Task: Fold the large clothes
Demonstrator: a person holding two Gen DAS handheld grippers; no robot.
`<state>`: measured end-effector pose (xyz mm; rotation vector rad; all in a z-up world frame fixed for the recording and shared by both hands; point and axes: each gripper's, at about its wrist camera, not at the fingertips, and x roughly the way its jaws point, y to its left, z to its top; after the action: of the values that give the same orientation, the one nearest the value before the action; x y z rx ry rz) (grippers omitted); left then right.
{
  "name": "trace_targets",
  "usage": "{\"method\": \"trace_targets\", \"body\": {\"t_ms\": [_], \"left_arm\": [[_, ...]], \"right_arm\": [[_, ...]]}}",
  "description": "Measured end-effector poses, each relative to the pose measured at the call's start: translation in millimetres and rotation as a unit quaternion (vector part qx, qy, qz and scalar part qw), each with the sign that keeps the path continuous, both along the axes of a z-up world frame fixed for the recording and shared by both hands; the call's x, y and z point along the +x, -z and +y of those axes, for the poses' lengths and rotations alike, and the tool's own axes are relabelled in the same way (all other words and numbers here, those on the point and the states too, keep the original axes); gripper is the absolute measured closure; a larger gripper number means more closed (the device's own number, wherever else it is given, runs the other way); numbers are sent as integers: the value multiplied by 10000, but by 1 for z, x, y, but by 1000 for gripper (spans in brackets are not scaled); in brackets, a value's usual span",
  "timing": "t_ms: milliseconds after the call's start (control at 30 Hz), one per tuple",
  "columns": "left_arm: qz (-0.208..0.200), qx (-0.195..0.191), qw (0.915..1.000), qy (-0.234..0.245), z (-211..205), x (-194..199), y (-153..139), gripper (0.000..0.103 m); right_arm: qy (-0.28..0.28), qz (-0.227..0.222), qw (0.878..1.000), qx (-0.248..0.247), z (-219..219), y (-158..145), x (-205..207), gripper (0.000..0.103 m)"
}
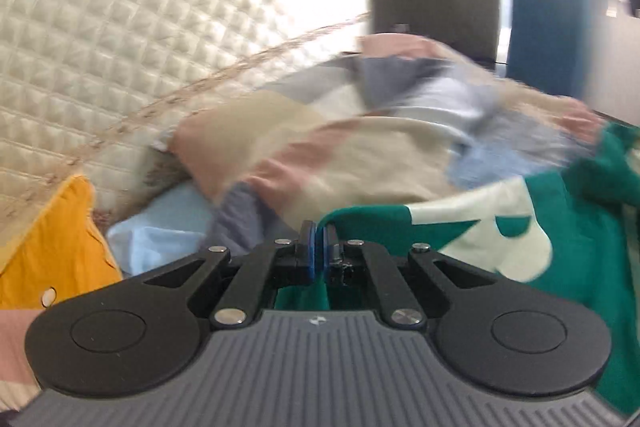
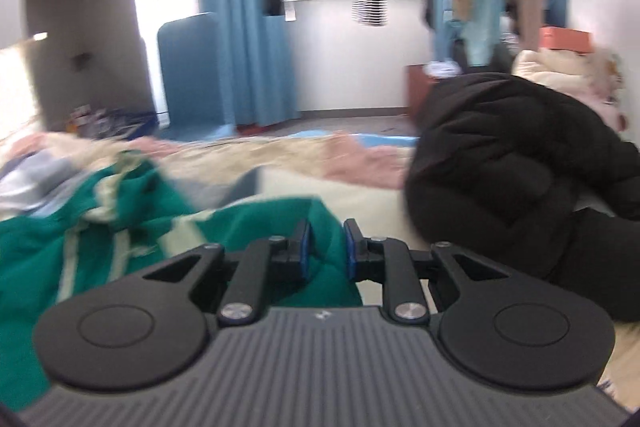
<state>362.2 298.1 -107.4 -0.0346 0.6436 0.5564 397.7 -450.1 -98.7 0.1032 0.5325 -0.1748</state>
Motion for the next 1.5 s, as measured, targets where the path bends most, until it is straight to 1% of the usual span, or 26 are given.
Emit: {"method": "trace_targets", "body": {"t_ms": [33, 67, 100, 133, 233, 333, 367, 433, 500, 533, 567, 633, 667, 700, 767, 900, 967, 1033, 1100, 1167, 1200, 1233, 1300, 1333, 1433, 1500], "left_arm": [[-11, -28, 9999, -105, 9, 8, 6, 99], [-4, -60, 9998, -178, 17, 17, 13, 99], [27, -78, 9997, -243, 22, 23, 21, 99], [80, -88, 9994, -324, 25, 31, 30, 99], [276, -123, 9983, -490, 35, 47, 61, 98], [532, -249, 9964, -619, 46, 59, 95, 98], [556, -302, 9959, -652, 49, 60, 105, 98], [472, -382, 9959, -677, 51, 56, 115, 98], [349, -468, 9957, -719, 50, 51, 116, 97], [313, -557, 9954, -720, 50, 49, 115, 96], [313, -644, 9949, -715, 48, 46, 112, 92], [308, -693, 9946, -705, 42, 39, 104, 74], [278, -571, 9952, -747, 36, 32, 99, 53], [190, -454, 9962, -713, 27, 24, 91, 40], [-67, -399, 9984, -390, 9, 6, 76, 38], [-256, -646, 9974, 193, -38, -18, 49, 38], [-424, -934, 9934, 507, -64, -29, 38, 38], [-339, -1216, 9886, 825, -93, -34, 30, 38], [-405, -1508, 9806, 1187, -123, -41, 23, 38], [-441, -1703, 9730, 1494, -154, -47, 19, 38], [-444, -1842, 9681, 1641, -170, -50, 19, 38], [-432, -1971, 9629, 1791, -185, -53, 22, 38], [-367, -2166, 9538, 2050, -213, -56, 30, 38], [-349, -2198, 9504, 2175, -227, -57, 36, 38], [-248, -2038, 9470, 2471, -264, -60, 62, 38], [-101, -2091, 9414, 2644, -279, -57, 87, 38]], "right_arm": [[158, 55, 9998, -133, -7, 7, 8, 98], [304, 99, 9990, -324, -12, 16, 15, 100], [408, 164, 9980, -464, -18, 28, 24, 100], [503, 267, 9973, -464, -26, 38, 28, 100], [705, 689, 9950, -144, -46, 80, 45, 100], [618, 923, 9938, 5, -48, 119, 47, 100], [575, 996, 9933, 85, -47, 129, 46, 100], [485, 1092, 9926, 203, -46, 146, 43, 100], [378, 989, 9941, 224, -44, 151, 37, 100], [342, 906, 9950, 251, -37, 149, 29, 99], [319, 819, 9956, 333, -37, 147, 25, 98], [310, 706, 9957, 507, -35, 142, 17, 98], [299, 651, 9958, 574, -33, 139, 13, 97], [287, 578, 9958, 644, -31, 135, 9, 97], [257, 415, 9955, 812, -31, 127, -4, 97], [211, 275, 9920, 1216, -22, 114, -25, 96], [174, 286, 9908, 1309, -12, 109, -28, 96], [96, 267, 9907, 1329, -1, 103, -37, 96], [28, 280, 9899, 1392, 8, 98, -47, 94], [-9, 277, 9884, 1494, 14, 94, -58, 71], [-36, 244, 9870, 1585, 16, 94, -63, 51], [-55, 205, 9857, 1671, 18, 94, -68, 45], [-99, 200, 9827, 1836, 20, 95, -74, 45], [-105, 211, 9805, 1952, 20, 97, -76, 45], [15, 330, 9715, 2348, 17, 109, -80, 45], [150, 494, 9643, 2597, 12, 123, -79, 44]]}}
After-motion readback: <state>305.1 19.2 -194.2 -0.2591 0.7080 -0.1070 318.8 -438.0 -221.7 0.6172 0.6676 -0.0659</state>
